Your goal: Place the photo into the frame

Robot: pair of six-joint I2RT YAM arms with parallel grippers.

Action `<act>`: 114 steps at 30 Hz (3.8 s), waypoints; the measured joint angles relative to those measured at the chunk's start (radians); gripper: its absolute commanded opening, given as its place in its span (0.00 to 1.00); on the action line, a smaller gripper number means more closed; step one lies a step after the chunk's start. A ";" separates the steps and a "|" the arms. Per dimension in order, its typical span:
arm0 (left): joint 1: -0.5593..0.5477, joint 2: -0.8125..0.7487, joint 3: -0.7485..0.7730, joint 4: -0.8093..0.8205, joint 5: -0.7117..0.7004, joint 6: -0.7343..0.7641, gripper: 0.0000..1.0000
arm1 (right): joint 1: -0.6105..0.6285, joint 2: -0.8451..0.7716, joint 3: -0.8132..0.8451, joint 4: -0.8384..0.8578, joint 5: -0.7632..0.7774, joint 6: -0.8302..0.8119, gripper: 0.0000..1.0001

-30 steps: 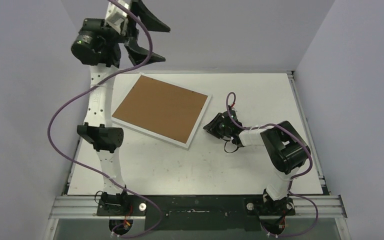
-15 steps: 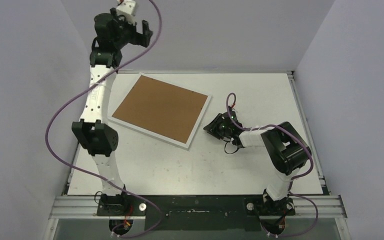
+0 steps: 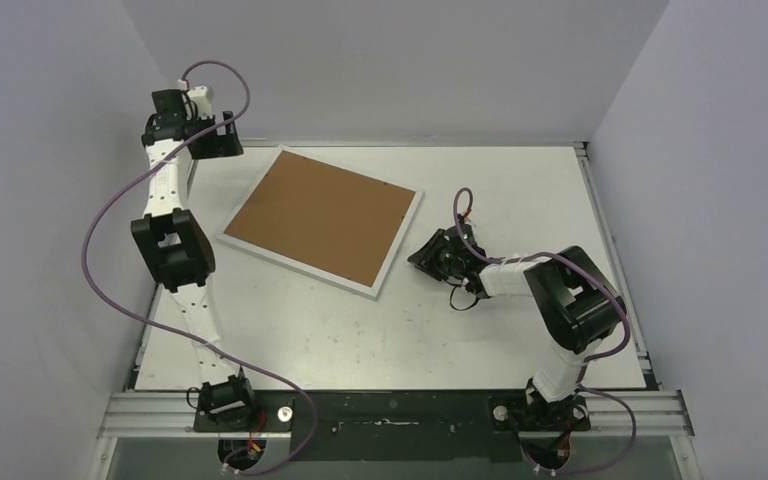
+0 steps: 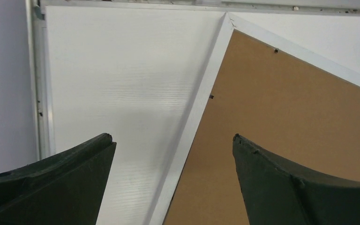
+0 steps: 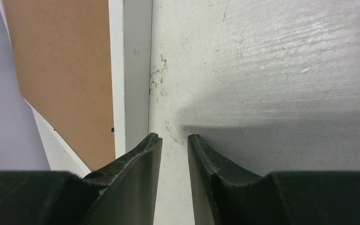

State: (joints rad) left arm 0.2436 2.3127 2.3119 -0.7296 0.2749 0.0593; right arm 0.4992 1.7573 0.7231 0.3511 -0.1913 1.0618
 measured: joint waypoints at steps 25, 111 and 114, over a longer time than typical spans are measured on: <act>0.001 0.231 -0.026 -0.023 0.138 -0.041 0.97 | 0.007 -0.014 0.020 -0.055 0.000 -0.022 0.38; -0.203 -0.619 -0.780 0.595 0.327 -0.400 0.75 | -0.088 0.148 -0.165 0.559 -0.271 0.094 0.30; -0.224 -0.631 -0.783 0.629 0.320 -0.420 0.75 | -0.093 0.158 -0.168 0.579 -0.282 0.102 0.31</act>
State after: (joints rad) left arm 0.0200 1.6821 1.5291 -0.1009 0.5953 -0.3607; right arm 0.4057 1.9152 0.5549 0.9306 -0.4736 1.1641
